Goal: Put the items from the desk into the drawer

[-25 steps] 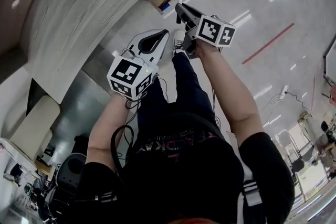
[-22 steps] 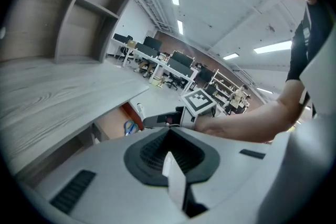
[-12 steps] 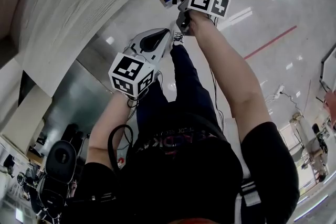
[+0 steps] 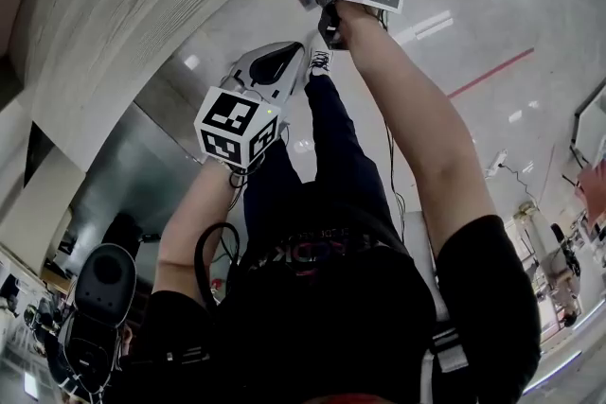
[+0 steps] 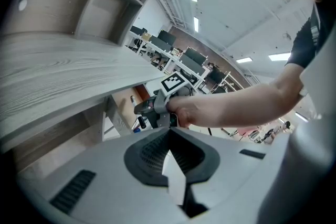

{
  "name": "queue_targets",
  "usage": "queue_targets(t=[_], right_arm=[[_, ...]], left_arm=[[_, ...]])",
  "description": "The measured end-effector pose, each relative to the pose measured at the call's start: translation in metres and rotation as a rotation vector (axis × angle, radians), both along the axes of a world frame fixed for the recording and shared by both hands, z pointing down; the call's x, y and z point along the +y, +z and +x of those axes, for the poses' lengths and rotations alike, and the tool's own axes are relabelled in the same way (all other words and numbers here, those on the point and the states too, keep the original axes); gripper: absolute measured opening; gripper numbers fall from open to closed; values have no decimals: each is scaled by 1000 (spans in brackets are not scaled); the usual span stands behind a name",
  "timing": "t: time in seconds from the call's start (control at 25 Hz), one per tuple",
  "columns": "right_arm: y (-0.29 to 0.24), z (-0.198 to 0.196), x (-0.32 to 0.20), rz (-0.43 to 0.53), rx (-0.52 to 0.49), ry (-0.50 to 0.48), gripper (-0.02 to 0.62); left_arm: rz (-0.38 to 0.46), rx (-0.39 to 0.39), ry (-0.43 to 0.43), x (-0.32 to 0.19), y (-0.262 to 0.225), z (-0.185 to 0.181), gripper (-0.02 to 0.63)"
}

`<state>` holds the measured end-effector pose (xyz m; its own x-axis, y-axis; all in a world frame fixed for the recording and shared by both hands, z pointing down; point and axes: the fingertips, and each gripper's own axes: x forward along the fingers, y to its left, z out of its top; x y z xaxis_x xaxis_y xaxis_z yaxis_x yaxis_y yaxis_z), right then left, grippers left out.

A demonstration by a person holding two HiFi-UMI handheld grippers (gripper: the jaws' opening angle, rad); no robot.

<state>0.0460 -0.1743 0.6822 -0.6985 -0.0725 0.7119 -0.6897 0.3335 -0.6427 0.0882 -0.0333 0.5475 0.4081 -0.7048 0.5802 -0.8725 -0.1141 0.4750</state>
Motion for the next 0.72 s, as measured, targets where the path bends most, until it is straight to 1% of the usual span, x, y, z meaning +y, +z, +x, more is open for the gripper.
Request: queue_targets(t=[0.16,0.32,0.52,0.6,0.72], right_arm=[[4,-1,-1,9,33,-2,77],[14,-10,-1,-5,66,-7,78],[17,-14,-9,-18,73,-11,80],[19,-13,-8,-19,73,-9,91],[21,-18,-7,-20,61,-13,127]], left_arm=[[-1,11,-5,5,0,0,11],[-5,31,-17,10,7,-7,11],[-6,39,-20,5,5,-9,11],[-3,40,-17,5,6,-8,11],[-2,36,-18,6,10,-10,11]])
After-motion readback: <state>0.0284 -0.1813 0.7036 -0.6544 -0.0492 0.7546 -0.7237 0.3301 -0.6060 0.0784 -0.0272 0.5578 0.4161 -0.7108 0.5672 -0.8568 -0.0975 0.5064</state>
